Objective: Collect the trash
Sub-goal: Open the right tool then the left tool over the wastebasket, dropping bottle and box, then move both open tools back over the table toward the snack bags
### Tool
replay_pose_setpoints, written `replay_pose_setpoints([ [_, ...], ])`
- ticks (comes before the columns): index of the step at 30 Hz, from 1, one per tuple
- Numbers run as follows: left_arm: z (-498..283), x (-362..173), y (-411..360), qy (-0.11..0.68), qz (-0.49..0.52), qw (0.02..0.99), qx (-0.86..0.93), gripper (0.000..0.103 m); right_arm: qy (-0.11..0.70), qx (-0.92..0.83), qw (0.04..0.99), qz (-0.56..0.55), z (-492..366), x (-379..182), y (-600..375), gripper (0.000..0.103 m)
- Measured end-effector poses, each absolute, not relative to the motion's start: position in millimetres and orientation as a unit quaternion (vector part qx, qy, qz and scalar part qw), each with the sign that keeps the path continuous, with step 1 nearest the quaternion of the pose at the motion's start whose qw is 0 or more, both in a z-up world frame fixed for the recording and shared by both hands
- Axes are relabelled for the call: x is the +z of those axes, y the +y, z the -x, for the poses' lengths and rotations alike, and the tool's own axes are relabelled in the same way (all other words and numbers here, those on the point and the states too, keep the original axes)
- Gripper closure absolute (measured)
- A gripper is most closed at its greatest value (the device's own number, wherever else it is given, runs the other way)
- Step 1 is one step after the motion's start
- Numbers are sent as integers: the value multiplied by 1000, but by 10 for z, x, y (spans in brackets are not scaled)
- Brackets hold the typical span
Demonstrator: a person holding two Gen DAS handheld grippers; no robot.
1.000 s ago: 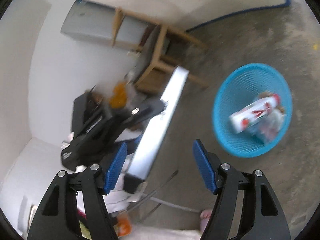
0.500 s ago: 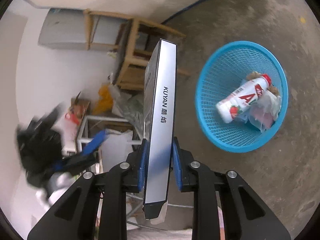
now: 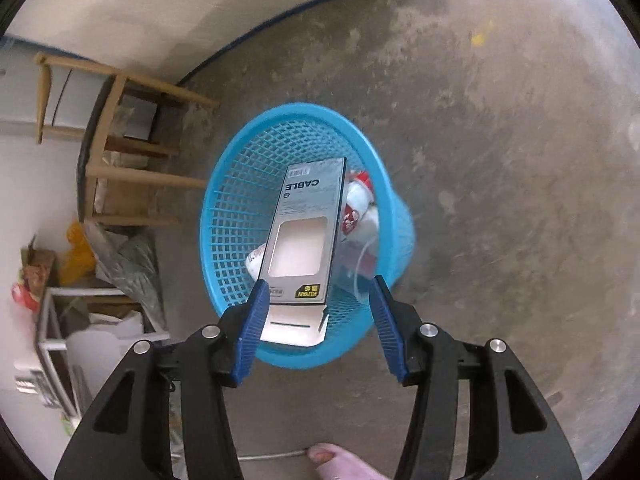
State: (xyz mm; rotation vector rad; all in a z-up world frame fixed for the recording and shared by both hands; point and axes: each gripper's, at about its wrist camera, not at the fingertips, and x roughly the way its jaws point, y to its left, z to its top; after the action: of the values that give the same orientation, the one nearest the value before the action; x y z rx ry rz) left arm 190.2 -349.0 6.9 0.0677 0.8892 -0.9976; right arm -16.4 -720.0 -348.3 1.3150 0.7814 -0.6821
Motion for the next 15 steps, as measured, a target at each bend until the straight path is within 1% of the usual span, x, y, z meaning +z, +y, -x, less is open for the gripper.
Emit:
replay_pose_setpoints([
  [3, -1711, 162, -3097, 376, -32, 810, -450, 17, 353, -302, 690, -554, 222, -3221, -7111, 52],
  [6, -1513, 169, -2703, 355, -43, 827, -434, 17, 352, -287, 715, -532, 269, -2970, -6925, 52],
  [8, -1382, 146, -2440, 344, -52, 837, -423, 17, 351, -263, 740, -509, 308, -2661, -6698, 52],
  [9, -1288, 119, -2281, 341, -59, 842, -415, 17, 351, -248, 756, -494, 314, -2492, -6562, 51],
  [10, -1224, 71, -2137, 341, -65, 845, -408, 17, 351, -239, 765, -484, 315, -2368, -6485, 46],
  [13, -995, -77, -1723, 356, -80, 849, -382, 17, 342, -187, 807, -443, 332, -1884, -6046, 38],
  [15, -863, -155, -1483, 366, -79, 850, -371, 17, 341, -147, 824, -428, 319, -1658, -5785, 36],
])
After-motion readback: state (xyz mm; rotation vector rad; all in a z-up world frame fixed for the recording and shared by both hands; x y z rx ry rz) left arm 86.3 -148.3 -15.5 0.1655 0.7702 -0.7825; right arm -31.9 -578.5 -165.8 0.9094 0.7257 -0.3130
